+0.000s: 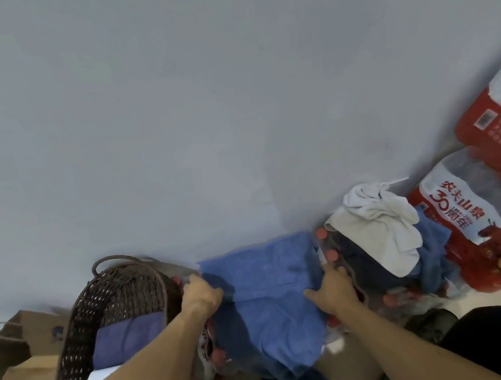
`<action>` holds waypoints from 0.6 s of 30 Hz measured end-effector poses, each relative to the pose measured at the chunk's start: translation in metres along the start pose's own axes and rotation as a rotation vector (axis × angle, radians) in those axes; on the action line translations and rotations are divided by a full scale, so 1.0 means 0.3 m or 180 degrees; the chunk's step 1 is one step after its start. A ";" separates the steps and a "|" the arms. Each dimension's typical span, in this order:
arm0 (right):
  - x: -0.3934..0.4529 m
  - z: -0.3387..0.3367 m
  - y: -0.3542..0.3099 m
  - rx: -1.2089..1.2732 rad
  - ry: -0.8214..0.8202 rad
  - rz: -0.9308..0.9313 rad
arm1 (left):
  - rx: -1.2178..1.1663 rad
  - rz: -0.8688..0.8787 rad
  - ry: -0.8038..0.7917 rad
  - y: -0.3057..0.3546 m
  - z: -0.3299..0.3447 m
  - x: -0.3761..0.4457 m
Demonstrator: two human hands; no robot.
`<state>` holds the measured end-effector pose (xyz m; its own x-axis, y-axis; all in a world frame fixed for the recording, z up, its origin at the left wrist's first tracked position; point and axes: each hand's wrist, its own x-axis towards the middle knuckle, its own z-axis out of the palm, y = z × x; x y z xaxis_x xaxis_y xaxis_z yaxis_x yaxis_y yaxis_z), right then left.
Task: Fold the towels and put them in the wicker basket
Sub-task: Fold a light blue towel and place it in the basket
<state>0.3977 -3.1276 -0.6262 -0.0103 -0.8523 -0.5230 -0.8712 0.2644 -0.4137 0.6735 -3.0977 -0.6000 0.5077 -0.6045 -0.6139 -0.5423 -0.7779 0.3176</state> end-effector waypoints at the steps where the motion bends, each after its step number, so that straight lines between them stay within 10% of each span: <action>1: -0.004 0.001 -0.001 -0.0073 -0.0007 -0.0028 | -0.0043 -0.0041 0.0027 -0.001 0.014 -0.027; 11: -0.037 -0.035 0.004 0.0940 0.0424 0.0199 | -0.1225 -0.1296 0.0664 -0.098 0.248 -0.322; 18: -0.070 -0.059 0.013 0.2113 0.0123 0.0050 | -0.1587 -0.0846 0.0553 -0.129 0.287 -0.354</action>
<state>0.3857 -3.1166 -0.6038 -0.0488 -0.8583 -0.5108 -0.3837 0.4883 -0.7838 0.5829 -2.9886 -0.6092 0.7081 -0.3644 -0.6049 -0.0226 -0.8678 0.4963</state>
